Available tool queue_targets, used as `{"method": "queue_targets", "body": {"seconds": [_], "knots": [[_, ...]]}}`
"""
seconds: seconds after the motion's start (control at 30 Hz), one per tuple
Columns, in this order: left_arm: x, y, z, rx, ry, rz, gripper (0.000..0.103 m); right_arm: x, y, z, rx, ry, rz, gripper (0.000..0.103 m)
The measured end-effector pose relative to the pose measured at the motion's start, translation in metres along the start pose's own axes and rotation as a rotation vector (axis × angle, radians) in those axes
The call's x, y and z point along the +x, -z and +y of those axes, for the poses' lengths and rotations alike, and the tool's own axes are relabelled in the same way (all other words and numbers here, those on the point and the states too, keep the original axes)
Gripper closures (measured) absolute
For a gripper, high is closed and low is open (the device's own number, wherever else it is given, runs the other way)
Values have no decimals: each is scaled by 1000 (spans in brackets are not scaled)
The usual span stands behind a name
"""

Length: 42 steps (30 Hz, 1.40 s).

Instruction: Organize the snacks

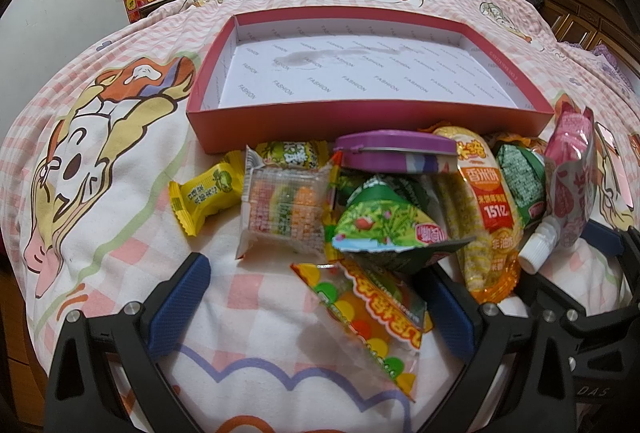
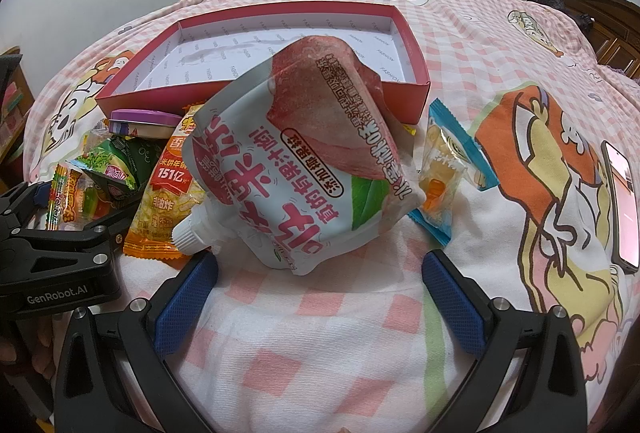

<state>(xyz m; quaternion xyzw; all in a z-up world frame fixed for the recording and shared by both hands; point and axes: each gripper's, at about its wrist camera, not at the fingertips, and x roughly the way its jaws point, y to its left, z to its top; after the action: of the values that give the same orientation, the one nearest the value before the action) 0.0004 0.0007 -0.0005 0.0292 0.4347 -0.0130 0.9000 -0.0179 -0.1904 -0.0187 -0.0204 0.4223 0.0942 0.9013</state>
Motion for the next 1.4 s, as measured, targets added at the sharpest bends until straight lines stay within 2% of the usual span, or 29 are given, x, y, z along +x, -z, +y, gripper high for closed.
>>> {"method": "queue_targets", "body": {"seconds": [0.67, 0.87, 1.13, 1.4], "knots": [[0, 0, -1, -1, 2, 1, 0, 0, 0, -1, 1, -1, -1, 0], [-2, -1, 4, 6, 24, 7, 0, 1, 2, 1, -1, -2, 0, 0], [-22, 0, 6, 54, 87, 0, 3, -18, 5, -4, -8, -50, -9, 0], [-46, -7, 14, 52, 124, -52, 3, -43, -6, -4, -32, -67, -71, 0]]}}
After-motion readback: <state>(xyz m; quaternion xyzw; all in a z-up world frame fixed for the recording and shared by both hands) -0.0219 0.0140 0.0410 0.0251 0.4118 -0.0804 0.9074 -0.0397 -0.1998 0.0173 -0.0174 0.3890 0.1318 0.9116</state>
